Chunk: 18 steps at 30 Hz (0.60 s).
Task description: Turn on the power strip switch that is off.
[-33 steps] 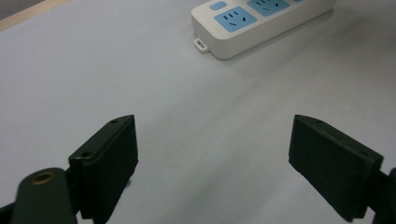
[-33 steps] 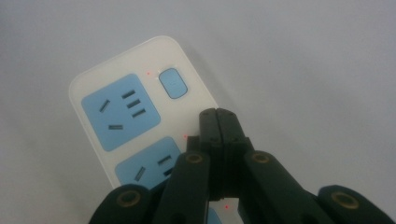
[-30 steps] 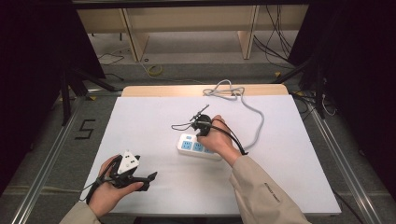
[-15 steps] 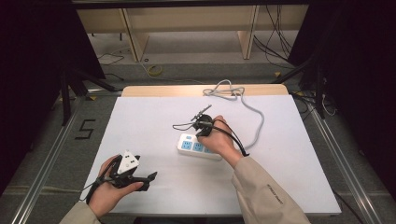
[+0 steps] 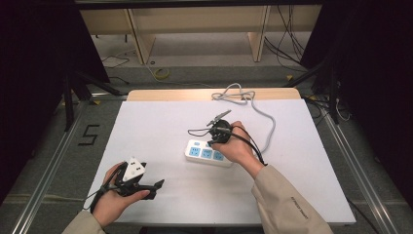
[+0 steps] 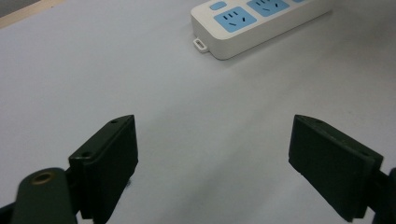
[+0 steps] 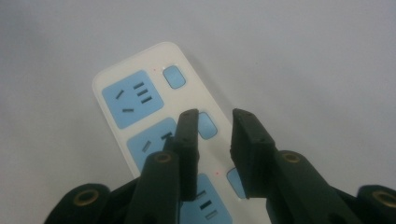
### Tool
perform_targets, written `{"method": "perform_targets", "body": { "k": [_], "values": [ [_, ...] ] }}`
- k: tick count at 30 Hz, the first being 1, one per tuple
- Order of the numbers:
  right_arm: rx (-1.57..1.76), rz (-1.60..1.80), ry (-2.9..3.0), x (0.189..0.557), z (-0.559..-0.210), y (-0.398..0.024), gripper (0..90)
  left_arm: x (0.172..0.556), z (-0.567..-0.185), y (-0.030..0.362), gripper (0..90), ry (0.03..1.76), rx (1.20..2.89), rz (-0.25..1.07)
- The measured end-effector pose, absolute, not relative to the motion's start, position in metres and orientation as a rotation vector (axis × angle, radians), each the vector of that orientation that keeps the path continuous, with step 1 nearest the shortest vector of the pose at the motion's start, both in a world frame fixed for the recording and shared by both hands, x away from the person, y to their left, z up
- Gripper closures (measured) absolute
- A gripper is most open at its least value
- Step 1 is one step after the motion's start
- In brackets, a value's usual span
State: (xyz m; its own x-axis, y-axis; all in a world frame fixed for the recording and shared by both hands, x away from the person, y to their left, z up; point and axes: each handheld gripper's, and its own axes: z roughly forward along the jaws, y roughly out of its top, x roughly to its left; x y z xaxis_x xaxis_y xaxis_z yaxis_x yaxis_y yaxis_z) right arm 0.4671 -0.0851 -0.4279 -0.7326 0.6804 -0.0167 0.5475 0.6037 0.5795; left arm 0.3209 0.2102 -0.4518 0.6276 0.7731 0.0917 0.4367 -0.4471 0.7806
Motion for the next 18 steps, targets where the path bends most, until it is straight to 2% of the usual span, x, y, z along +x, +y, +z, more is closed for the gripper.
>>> {"method": "perform_targets", "body": {
  "k": [18],
  "values": [
    [1.020, 0.938, 2.545, 0.436, -0.425, -0.128, 55.9, 0.321, -0.452, 0.210, 15.3, 0.948, 2.108, 0.572]
  ]
}}
